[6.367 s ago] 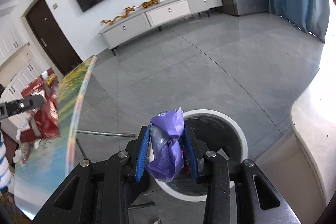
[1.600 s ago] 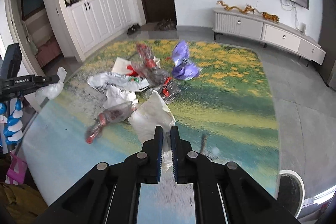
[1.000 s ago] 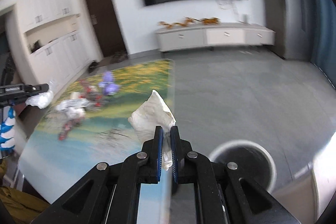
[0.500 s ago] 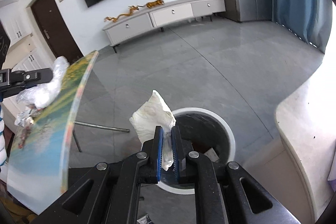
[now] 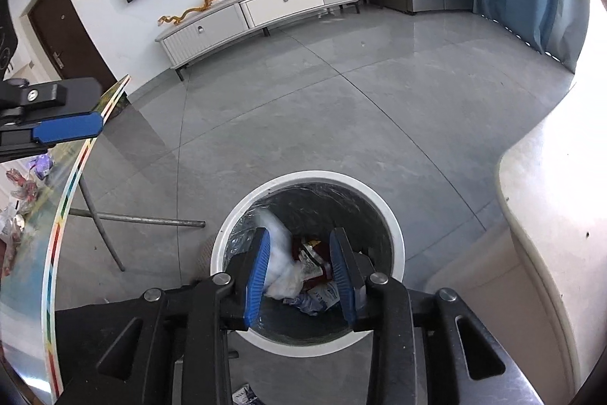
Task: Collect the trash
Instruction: 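Carry the clear bag and white tissue to the bin and release both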
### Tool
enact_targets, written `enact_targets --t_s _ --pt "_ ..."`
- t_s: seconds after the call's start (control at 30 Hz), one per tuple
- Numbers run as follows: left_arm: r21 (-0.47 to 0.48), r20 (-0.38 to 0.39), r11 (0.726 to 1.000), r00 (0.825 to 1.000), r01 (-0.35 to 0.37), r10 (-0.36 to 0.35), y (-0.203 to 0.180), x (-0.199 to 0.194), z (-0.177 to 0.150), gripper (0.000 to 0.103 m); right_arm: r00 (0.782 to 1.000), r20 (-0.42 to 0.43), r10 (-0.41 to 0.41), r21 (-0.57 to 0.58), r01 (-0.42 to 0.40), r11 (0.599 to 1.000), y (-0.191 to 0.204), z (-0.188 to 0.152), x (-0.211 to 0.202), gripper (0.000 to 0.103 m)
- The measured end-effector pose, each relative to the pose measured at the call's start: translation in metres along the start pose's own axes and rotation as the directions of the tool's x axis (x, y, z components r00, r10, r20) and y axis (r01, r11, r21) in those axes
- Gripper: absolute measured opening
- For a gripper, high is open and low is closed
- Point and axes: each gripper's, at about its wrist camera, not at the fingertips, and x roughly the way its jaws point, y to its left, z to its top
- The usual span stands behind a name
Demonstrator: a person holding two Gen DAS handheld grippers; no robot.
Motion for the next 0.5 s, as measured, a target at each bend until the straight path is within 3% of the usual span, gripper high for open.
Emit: enact_targets --t_s 0.27,0.5 --pt "0.023 0.096 0.998 0.994 -0.056 0.054 0.013 -0.062 -0.011 0.05 0.997 0.078 0.015 -0.006 -0.015 1.0 0.012 0.007 -0.039 0.031" --pt "-0.014 0.271 0.987 0.95 -0.16 0.158 0.044 -0.155 -0.041 0.05 0.98 0.195 0.047 -0.072 -0.033 0.997 0.049 0.022 -0.096 0.036"
